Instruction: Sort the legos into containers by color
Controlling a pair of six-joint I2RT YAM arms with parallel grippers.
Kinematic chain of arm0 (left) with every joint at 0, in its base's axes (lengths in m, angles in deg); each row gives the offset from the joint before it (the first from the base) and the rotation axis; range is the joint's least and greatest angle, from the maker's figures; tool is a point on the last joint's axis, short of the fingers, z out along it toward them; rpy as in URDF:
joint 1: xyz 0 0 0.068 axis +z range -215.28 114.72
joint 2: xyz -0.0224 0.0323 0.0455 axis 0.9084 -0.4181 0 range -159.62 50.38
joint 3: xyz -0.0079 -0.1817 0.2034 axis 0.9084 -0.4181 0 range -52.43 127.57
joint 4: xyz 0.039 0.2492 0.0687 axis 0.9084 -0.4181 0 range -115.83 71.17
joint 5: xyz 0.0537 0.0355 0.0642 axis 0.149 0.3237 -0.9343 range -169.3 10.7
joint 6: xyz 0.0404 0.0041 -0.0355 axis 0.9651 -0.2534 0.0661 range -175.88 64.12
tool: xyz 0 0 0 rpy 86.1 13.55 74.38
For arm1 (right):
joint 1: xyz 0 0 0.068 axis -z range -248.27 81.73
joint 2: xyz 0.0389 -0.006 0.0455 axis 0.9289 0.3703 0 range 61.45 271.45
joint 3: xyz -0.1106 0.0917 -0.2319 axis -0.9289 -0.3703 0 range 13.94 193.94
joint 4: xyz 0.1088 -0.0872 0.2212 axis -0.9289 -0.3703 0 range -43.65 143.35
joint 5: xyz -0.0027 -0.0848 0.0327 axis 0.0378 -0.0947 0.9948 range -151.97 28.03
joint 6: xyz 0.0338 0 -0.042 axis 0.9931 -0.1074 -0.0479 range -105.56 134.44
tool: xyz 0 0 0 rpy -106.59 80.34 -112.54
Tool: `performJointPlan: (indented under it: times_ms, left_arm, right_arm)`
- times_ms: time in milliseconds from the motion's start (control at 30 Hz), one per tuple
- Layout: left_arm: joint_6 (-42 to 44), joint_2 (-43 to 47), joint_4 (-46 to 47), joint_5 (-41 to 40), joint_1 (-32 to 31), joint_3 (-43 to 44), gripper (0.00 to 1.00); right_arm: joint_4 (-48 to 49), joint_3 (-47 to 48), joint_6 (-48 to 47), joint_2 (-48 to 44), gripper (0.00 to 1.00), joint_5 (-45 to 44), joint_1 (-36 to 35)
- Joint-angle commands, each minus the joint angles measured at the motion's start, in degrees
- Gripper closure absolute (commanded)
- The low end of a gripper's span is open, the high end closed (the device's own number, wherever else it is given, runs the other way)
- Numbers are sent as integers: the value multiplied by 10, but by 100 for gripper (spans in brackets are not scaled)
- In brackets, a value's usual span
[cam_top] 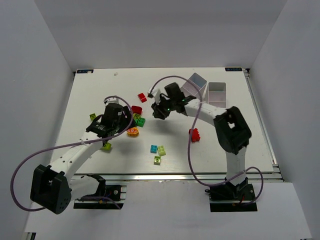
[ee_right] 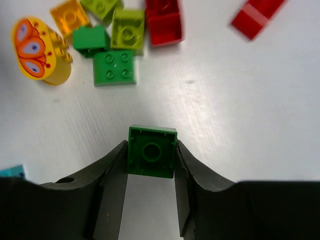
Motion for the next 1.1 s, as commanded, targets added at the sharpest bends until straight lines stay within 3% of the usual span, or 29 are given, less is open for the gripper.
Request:
performJointPlan:
  times_ms: [0, 167, 500, 867, 1067]
  left_arm:
    - [20, -23, 50, 30, 2, 13, 22]
    - [35, -61, 77, 46, 2, 23, 22]
    - [50, -78, 91, 55, 2, 21, 22]
    - [51, -70, 88, 51, 2, 17, 22]
    - [50, -64, 82, 50, 2, 16, 22]
  right_arm:
    - [-4, -6, -7, -111, 100, 84, 62]
    - [-46, -35, -67, -196, 100, 99, 164]
    - [-35, -43, -87, -221, 100, -36, 330]
    - [-39, 17, -31, -140, 100, -68, 380]
    - [-33, 37, -17, -112, 83, -66, 385]
